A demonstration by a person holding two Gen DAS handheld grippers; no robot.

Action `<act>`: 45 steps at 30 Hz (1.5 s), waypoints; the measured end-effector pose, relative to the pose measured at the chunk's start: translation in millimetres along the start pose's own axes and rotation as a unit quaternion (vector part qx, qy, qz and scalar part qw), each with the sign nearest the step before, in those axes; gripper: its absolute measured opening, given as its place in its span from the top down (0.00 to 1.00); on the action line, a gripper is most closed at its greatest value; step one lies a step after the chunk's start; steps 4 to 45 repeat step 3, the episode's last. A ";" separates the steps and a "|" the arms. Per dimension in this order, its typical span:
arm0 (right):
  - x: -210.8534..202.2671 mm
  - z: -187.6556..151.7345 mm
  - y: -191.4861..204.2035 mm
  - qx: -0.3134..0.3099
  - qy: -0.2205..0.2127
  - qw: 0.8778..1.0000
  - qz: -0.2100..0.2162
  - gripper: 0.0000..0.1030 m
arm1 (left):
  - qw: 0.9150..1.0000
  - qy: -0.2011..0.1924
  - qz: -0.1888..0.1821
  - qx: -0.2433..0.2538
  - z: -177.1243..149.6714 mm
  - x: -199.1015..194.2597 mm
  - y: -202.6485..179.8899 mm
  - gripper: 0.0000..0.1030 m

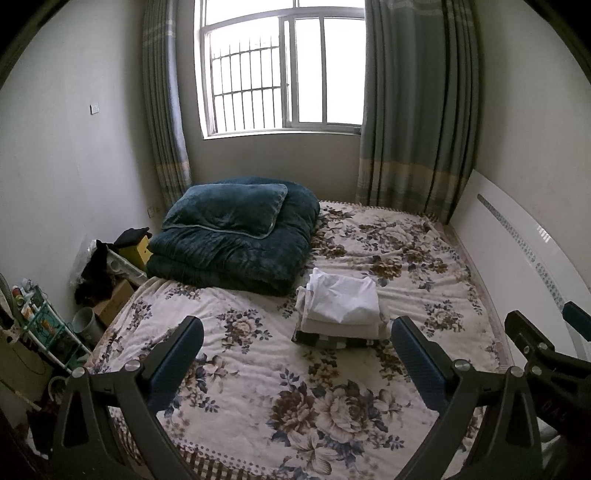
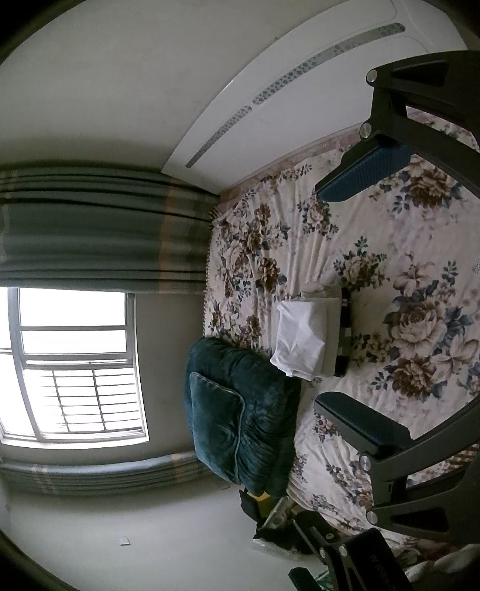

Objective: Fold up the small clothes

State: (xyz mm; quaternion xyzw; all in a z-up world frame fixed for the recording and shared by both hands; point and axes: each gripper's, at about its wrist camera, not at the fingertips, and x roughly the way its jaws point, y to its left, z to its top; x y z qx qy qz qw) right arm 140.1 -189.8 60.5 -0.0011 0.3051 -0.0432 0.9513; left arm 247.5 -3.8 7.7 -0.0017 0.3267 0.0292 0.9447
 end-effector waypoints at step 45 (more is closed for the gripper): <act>0.3 0.2 -0.2 0.000 0.000 1.000 0.000 0.00 | 1.000 -0.001 0.000 -0.001 1.6 -0.6 0.4 0.00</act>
